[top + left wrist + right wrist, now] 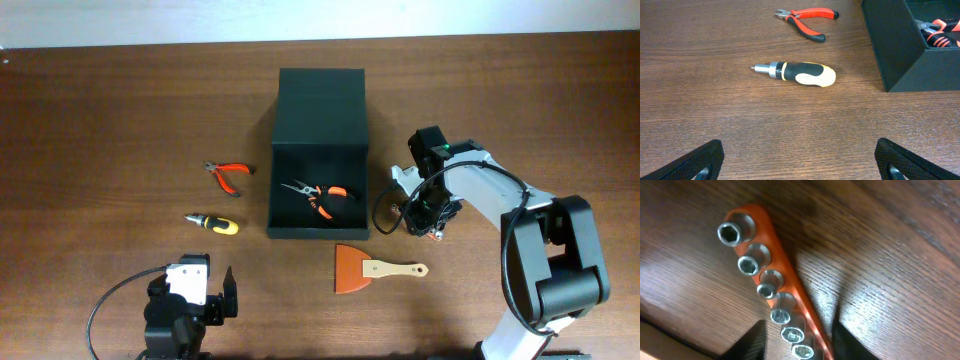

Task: Pack container
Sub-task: 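Move the right gripper over the orange socket rail, then grasp the socket rail end with the right gripper and lift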

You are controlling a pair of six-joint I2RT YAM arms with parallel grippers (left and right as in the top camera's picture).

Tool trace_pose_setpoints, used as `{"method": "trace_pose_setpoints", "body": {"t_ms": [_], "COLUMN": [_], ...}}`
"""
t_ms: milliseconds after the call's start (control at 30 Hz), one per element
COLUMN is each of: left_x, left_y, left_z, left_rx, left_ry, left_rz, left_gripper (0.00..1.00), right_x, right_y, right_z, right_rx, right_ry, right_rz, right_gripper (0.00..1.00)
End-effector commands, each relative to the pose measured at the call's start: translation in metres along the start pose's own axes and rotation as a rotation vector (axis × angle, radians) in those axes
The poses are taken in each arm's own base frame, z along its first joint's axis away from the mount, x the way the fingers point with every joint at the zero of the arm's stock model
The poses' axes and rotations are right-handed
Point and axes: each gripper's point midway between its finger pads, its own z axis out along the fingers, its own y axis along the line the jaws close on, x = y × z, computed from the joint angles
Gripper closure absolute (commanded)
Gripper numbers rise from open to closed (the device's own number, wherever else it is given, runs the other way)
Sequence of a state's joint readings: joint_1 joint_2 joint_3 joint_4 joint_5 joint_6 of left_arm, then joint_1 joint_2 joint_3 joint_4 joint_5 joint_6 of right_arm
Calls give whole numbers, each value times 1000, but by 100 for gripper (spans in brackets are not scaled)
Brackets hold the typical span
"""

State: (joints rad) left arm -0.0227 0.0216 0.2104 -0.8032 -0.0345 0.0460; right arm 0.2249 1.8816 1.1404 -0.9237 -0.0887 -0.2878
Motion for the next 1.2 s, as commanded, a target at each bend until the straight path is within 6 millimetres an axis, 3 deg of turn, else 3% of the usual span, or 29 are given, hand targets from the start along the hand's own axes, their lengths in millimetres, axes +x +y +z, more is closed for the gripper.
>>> {"method": "trace_pose_setpoints", "body": {"t_ms": [0,100,333,533,700,900,1167], "left_x": [2,2,2,2,2,2,2], "left_y": [2,2,2,2,2,2,2], "left_z": [1,1,1,1,1,1,1], "left_rx": [-12,-12,-12,-12,-12,-12,-12], "left_ry": [1,1,1,1,1,1,1], "left_rz": [12,12,12,12,12,12,12], "left_gripper": [1,1,1,1,1,1,1], "right_x": [4,4,4,4,2,-12,-36], "right_y": [1,1,1,1,1,-1,-2], "right_z": [5,6,6,6,1,-23,-79], "right_rx": [-15,-16,-15,-15,-14,-9,3], "right_ry": [16,17,16,15,17,-4,-56], "right_rz": [14,14,14,14,63,64,58], "right_gripper": [69,77,84,95,96,96,96]}}
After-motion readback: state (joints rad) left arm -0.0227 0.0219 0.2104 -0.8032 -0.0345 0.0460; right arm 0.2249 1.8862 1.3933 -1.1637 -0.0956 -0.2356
